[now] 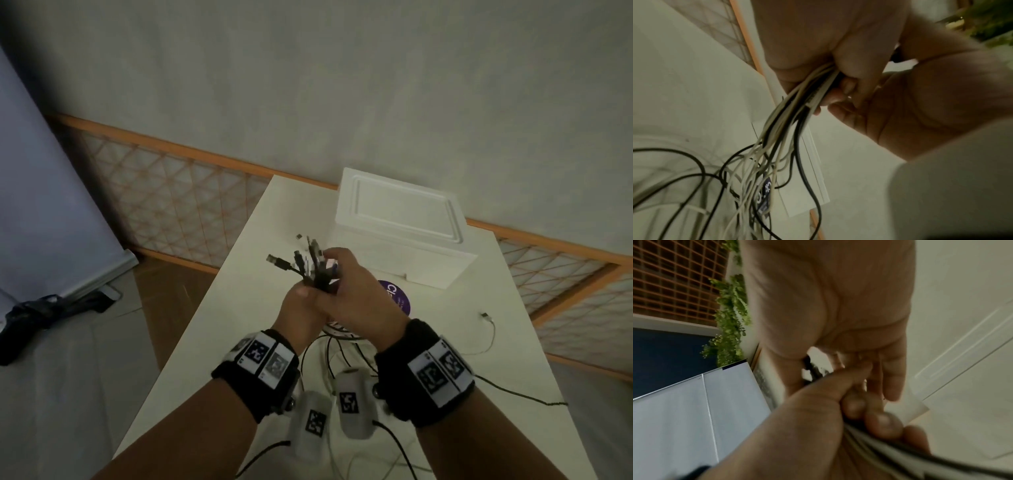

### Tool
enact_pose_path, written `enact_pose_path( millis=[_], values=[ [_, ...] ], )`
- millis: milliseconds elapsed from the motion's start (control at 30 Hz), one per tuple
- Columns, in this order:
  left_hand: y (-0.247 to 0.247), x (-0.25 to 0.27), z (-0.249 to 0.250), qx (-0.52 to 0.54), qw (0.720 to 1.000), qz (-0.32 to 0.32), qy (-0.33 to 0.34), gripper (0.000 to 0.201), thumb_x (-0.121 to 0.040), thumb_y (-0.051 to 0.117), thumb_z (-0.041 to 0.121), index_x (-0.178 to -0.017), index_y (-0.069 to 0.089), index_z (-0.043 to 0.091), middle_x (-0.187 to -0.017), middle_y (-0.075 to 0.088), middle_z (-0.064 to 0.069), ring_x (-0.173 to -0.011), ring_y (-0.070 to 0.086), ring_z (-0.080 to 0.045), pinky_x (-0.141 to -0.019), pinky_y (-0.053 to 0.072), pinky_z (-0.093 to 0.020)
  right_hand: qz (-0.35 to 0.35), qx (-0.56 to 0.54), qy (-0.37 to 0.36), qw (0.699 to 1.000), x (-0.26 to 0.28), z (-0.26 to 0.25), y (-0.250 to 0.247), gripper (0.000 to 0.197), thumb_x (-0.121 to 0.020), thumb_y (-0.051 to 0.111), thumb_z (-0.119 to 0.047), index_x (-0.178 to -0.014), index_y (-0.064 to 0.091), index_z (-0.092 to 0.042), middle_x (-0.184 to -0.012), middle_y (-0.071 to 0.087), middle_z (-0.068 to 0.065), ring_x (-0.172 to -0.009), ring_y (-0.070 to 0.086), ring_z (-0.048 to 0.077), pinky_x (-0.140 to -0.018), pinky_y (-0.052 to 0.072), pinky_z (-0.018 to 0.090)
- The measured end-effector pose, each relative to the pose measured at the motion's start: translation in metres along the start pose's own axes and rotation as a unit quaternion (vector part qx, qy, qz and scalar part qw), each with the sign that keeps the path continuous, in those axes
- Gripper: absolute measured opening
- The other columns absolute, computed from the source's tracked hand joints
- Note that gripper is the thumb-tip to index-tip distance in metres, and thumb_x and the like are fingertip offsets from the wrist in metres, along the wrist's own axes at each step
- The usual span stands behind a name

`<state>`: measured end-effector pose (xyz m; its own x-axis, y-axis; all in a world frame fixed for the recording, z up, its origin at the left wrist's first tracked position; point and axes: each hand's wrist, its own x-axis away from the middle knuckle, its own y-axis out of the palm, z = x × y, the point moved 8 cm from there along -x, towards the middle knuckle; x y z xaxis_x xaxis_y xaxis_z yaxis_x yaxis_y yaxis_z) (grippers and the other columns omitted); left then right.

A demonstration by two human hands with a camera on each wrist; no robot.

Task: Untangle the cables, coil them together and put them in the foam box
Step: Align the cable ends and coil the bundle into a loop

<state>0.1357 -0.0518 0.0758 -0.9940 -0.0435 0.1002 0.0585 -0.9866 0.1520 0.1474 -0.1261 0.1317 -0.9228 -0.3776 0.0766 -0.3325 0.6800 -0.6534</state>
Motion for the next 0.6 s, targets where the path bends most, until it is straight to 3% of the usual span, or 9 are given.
enact_pose_path(
  millis=[67,133,200,267,333,400,467,533,600],
  values=[
    [0.007,-0.001,0.005,-0.020,0.998,-0.047,0.026,0.025,-0.093,0.047,-0.004,-0.110,0.061,0.010,-0.095,0.069,-0.020,-0.086,0.065,-0.028,-0.075,0.053,-0.035,0.057,-0.023,-0.020,0.998,-0.003,0.003,-0.005,0.048,-0.085,0.067,-0.037,-0.125,0.046,-0.024,-0.106,0.065,-0.004,-0.097,0.062,0.013,-0.088,0.049,0.034],
    [0.009,-0.001,0.006,0.000,0.996,-0.088,0.029,0.022,-0.089,0.056,0.009,-0.109,0.063,0.011,-0.094,0.064,-0.030,-0.081,0.060,-0.029,-0.074,0.049,-0.041,0.068,-0.132,-0.015,0.989,-0.008,0.013,-0.008,0.034,-0.087,0.065,-0.031,-0.118,0.054,-0.023,-0.102,0.067,-0.002,-0.095,0.064,0.012,-0.089,0.050,0.035],
    [0.010,-0.002,0.004,0.060,0.993,-0.106,0.007,0.015,-0.086,0.057,0.014,-0.099,0.065,0.013,-0.075,0.061,-0.017,-0.069,0.055,-0.021,-0.068,0.047,-0.033,0.053,-0.218,-0.018,0.974,-0.010,0.018,-0.012,0.027,-0.091,0.061,-0.024,-0.117,0.057,-0.017,-0.097,0.067,0.000,-0.082,0.064,0.009,-0.078,0.051,0.031],
    [0.014,-0.001,0.002,0.144,0.981,-0.125,-0.022,0.019,-0.089,0.053,0.005,-0.088,0.070,0.014,-0.069,0.059,0.000,-0.065,0.052,-0.014,-0.065,0.044,-0.028,0.031,-0.260,-0.023,0.965,-0.009,0.015,-0.015,0.026,-0.095,0.056,-0.018,-0.119,0.057,-0.011,-0.088,0.067,0.000,-0.067,0.060,0.011,-0.065,0.050,0.028],
    [0.018,-0.001,0.001,0.199,0.968,-0.143,-0.044,0.027,-0.086,0.052,-0.001,-0.081,0.074,0.014,-0.071,0.062,-0.002,-0.066,0.055,-0.014,-0.066,0.046,-0.027,0.024,-0.283,-0.019,0.958,-0.008,0.014,-0.018,0.027,-0.094,0.053,-0.018,-0.121,0.055,-0.010,-0.076,0.067,-0.004,-0.057,0.055,0.023,-0.055,0.048,0.031],
    [0.016,-0.002,0.000,0.223,0.963,-0.138,-0.056,0.022,-0.082,0.053,-0.003,-0.086,0.073,0.005,-0.081,0.066,-0.012,-0.072,0.061,-0.021,-0.073,0.051,-0.032,0.047,-0.307,-0.008,0.951,-0.010,0.020,-0.019,0.025,-0.094,0.054,-0.020,-0.118,0.054,-0.014,-0.078,0.067,-0.001,-0.063,0.054,0.031,-0.057,0.048,0.039],
    [0.013,-0.006,-0.003,0.234,0.963,-0.114,-0.067,0.021,-0.088,0.051,-0.008,-0.096,0.070,-0.004,-0.091,0.069,-0.018,-0.079,0.066,-0.026,-0.080,0.054,-0.035,0.098,-0.276,-0.001,0.956,-0.012,0.028,-0.021,0.019,-0.094,0.056,-0.025,-0.113,0.053,-0.024,-0.093,0.068,0.005,-0.078,0.062,0.033,-0.070,0.052,0.049],
    [0.010,-0.009,-0.006,0.220,0.969,-0.092,-0.070,0.022,-0.090,0.048,-0.009,-0.102,0.067,-0.006,-0.094,0.071,-0.018,-0.083,0.069,-0.026,-0.080,0.057,-0.034,0.144,-0.179,-0.009,0.973,-0.011,0.031,-0.026,0.025,-0.092,0.058,-0.030,-0.114,0.048,-0.030,-0.106,0.064,-0.003,-0.088,0.065,0.018,-0.079,0.055,0.050],
    [0.011,-0.010,-0.007,0.192,0.975,-0.088,-0.072,0.020,-0.092,0.050,-0.005,-0.102,0.068,-0.003,-0.094,0.071,-0.016,-0.086,0.069,-0.026,-0.082,0.056,-0.035,0.179,-0.104,-0.038,0.978,-0.005,0.027,-0.030,0.043,-0.089,0.062,-0.031,-0.128,0.042,-0.027,-0.118,0.054,-0.005,-0.099,0.059,0.008,-0.083,0.054,0.047]
  ],
)
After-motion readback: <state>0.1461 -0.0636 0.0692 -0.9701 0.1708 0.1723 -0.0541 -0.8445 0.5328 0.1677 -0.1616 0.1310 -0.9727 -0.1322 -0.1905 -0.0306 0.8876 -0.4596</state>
